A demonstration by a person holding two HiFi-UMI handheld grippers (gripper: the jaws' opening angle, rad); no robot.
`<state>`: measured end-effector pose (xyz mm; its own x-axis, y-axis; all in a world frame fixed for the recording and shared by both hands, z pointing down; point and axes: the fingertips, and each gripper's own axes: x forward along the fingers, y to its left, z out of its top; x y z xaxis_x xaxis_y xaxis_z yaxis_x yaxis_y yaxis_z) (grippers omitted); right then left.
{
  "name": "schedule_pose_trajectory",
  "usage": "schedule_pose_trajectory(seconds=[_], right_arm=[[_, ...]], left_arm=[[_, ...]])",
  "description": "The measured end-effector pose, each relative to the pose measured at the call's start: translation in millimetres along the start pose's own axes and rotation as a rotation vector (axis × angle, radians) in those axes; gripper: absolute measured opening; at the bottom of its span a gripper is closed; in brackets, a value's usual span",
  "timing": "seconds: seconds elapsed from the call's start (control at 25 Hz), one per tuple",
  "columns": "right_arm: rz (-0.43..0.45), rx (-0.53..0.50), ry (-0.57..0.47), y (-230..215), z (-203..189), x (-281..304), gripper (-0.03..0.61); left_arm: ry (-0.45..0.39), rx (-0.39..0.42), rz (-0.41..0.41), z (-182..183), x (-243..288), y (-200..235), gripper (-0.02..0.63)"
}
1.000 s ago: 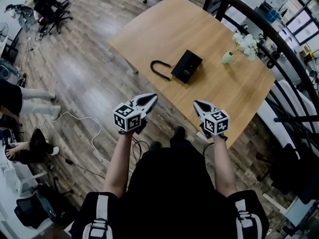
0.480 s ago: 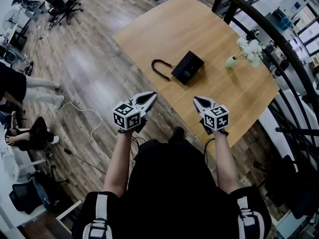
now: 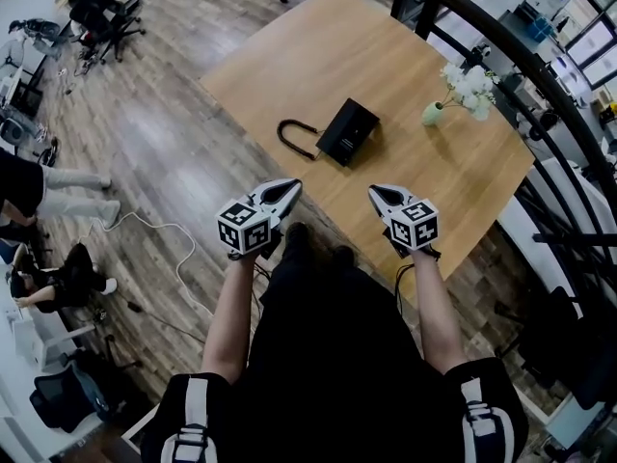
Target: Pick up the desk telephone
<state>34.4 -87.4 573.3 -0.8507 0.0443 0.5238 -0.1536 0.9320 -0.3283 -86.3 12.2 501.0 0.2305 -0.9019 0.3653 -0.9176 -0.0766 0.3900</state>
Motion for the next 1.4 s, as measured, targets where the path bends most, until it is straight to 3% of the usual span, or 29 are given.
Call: schedule_pose_trajectory(seconds=[0.32, 0.84, 1.4], right_arm=[[-0.106, 0.048, -0.007, -31.1, 3.7, -4.2, 0.025], [-0.258, 0.094, -0.007, -68.1, 45.1, 32.4, 0.025], [-0.355, 0.187, 0.003, -91.9, 43.0, 48.8, 0.025]], left_arm=[[0.009, 0.038, -0.109, 24.2, 37.7, 10.0, 0.021], [0.063, 0.078, -0.262, 79.6, 101.1, 69.8, 0.021], [0.149, 0.062, -0.377, 80.9, 145.4, 98.0, 0.021]])
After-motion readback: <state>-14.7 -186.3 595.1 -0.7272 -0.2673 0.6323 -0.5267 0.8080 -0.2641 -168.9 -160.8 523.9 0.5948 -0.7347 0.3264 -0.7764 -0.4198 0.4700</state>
